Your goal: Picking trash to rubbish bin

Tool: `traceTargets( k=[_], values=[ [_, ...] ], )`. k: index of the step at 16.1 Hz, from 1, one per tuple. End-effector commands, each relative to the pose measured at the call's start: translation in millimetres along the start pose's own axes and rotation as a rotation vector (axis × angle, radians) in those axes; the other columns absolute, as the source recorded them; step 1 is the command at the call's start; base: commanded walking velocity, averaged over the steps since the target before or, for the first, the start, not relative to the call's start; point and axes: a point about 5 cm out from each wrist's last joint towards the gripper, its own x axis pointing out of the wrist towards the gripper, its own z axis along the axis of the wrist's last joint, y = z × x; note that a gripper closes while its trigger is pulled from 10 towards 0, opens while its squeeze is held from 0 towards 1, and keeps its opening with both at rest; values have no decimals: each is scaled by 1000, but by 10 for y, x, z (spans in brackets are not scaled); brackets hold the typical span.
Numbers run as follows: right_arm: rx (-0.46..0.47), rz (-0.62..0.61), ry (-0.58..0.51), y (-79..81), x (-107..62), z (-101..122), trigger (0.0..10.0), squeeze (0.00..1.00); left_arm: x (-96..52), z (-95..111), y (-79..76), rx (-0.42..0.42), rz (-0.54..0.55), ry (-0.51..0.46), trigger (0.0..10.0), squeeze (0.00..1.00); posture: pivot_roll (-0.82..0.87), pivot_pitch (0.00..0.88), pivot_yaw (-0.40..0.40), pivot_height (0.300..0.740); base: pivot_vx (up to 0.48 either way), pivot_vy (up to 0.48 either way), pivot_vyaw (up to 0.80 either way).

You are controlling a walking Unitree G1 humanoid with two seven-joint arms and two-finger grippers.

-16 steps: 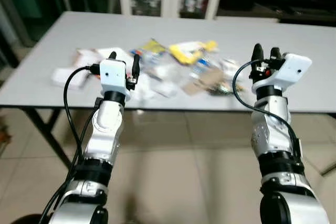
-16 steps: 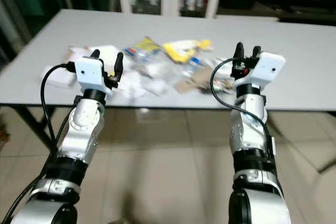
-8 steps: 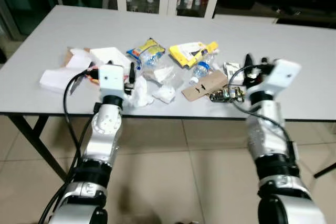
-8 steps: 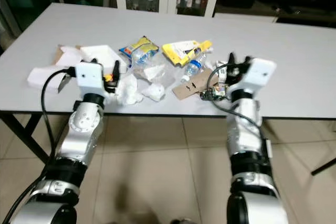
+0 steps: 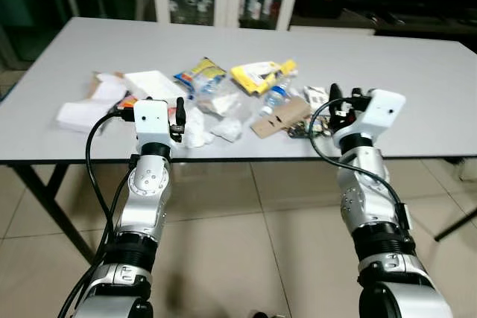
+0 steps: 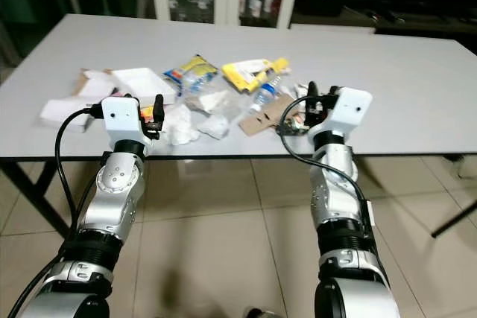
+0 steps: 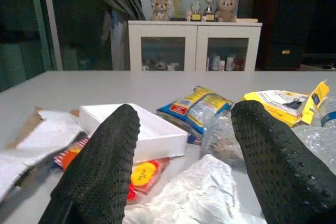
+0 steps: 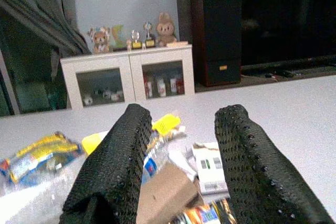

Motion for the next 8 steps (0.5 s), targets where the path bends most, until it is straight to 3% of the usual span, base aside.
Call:
traceTargets(
  k=[1,8],
  values=[
    [-3,4,-6,-16,-16,24,10000,0,2,10,0,-8,3,4,10000,0,26,34,-79,740,0,-420,0],
    [-14,-1,13,-52,-39,16,10000,0,7,50,23,-16,6,-6,10000,0,26,48,-86,740,0,-418,0]
  ],
)
